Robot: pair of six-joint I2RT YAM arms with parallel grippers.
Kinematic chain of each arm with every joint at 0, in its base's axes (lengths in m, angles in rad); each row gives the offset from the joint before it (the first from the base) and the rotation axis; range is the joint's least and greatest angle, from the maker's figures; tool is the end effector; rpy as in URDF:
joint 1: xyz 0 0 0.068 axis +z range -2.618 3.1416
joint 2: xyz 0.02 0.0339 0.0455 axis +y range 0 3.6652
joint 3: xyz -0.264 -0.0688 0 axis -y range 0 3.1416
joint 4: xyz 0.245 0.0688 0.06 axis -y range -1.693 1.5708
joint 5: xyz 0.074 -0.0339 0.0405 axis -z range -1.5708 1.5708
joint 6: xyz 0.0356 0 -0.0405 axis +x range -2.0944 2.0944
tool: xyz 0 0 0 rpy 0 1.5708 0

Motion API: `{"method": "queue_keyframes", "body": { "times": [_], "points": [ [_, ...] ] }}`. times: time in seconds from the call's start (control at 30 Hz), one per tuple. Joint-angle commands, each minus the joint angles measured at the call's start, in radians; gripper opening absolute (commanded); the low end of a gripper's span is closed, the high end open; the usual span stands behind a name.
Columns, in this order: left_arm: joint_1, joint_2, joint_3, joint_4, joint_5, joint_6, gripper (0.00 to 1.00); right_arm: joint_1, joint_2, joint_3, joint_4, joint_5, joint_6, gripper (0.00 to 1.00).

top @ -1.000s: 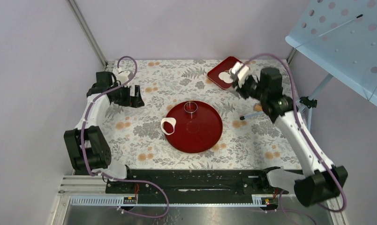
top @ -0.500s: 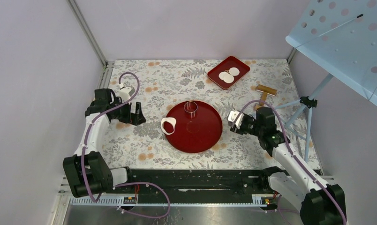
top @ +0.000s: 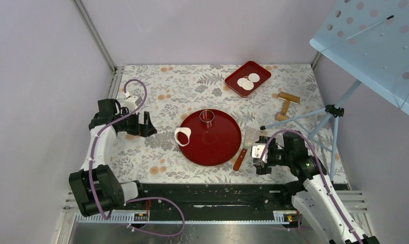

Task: Roll out the dumpling wrappers from the dough

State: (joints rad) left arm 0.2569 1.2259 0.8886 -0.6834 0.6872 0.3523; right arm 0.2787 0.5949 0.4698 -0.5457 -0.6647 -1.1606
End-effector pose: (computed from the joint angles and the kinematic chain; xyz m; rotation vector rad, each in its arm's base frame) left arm 0.2329 0.0378 0.2509 0.3501 2.3432 -0.6051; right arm 0.1207 0.0574 0.2270 -1.6169 1.3234 0.2184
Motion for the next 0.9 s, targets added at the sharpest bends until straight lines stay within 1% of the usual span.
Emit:
{"method": "queue_keyframes", "body": {
  "times": [0.0, 0.07, 0.1, 0.13, 0.2, 0.27, 0.3, 0.37, 0.43, 0.5, 0.57, 0.6, 0.63, 0.67, 0.73, 0.77, 0.87],
  "points": [
    [0.017, -0.033, -0.006, 0.034, 0.066, 0.023, 0.99, -0.001, -0.034, 0.060, -0.159, -0.075, -0.007, 0.99],
    [0.021, -0.043, -0.007, 0.034, 0.080, 0.021, 0.99, 0.000, -0.047, 0.107, -0.135, -0.087, 0.117, 0.99],
    [0.025, -0.048, -0.007, 0.035, 0.083, 0.018, 0.99, -0.001, -0.050, 0.130, -0.092, -0.076, 0.237, 1.00],
    [0.028, -0.053, -0.005, 0.035, 0.083, 0.014, 0.99, -0.001, -0.051, 0.155, -0.020, -0.040, 0.390, 1.00],
    [0.045, -0.068, -0.001, 0.034, 0.088, 0.005, 0.99, -0.001, -0.037, 0.238, 0.079, 0.070, 0.657, 0.99],
    [0.070, -0.091, 0.005, 0.036, 0.089, -0.009, 0.99, -0.002, -0.015, 0.331, 0.121, 0.236, 0.925, 1.00],
    [0.087, -0.111, 0.011, 0.033, 0.087, -0.016, 0.99, -0.002, -0.007, 0.377, 0.111, 0.314, 1.043, 1.00],
    [0.133, -0.165, 0.042, 0.008, 0.083, -0.030, 0.99, -0.004, -0.028, 0.425, 0.075, 0.394, 1.168, 1.00],
    [0.186, -0.233, 0.078, -0.038, 0.110, -0.013, 0.99, -0.004, -0.105, 0.401, 0.102, 0.450, 1.213, 1.00],
    [0.211, -0.328, 0.093, -0.087, 0.135, 0.022, 0.99, -0.004, -0.206, 0.340, 0.154, 0.461, 1.187, 1.00],
    [0.212, -0.413, 0.081, -0.100, 0.126, 0.046, 0.99, -0.004, -0.232, 0.352, 0.103, 0.451, 1.166, 0.99],
    [0.212, -0.451, 0.064, -0.091, 0.121, 0.047, 0.99, -0.004, -0.237, 0.369, 0.069, 0.437, 1.118, 0.99],
    [0.213, -0.491, 0.041, -0.066, 0.118, 0.030, 0.99, -0.004, -0.250, 0.383, 0.050, 0.420, 1.051, 0.99],
    [0.212, -0.525, 0.009, -0.027, 0.119, 0.001, 0.99, -0.004, -0.264, 0.392, 0.040, 0.427, 1.022, 1.00],
    [0.212, -0.579, -0.066, 0.061, 0.128, -0.057, 0.99, -0.004, -0.276, 0.420, 0.033, 0.498, 1.038, 1.00],
    [0.212, -0.595, -0.099, 0.090, 0.126, -0.059, 0.99, -0.004, -0.276, 0.430, 0.033, 0.527, 1.049, 0.99],
    [0.212, -0.605, -0.136, 0.157, 0.069, -0.092, 0.99, -0.004, -0.281, 0.411, 0.060, 0.577, 1.028, 1.00]
  ]
}}
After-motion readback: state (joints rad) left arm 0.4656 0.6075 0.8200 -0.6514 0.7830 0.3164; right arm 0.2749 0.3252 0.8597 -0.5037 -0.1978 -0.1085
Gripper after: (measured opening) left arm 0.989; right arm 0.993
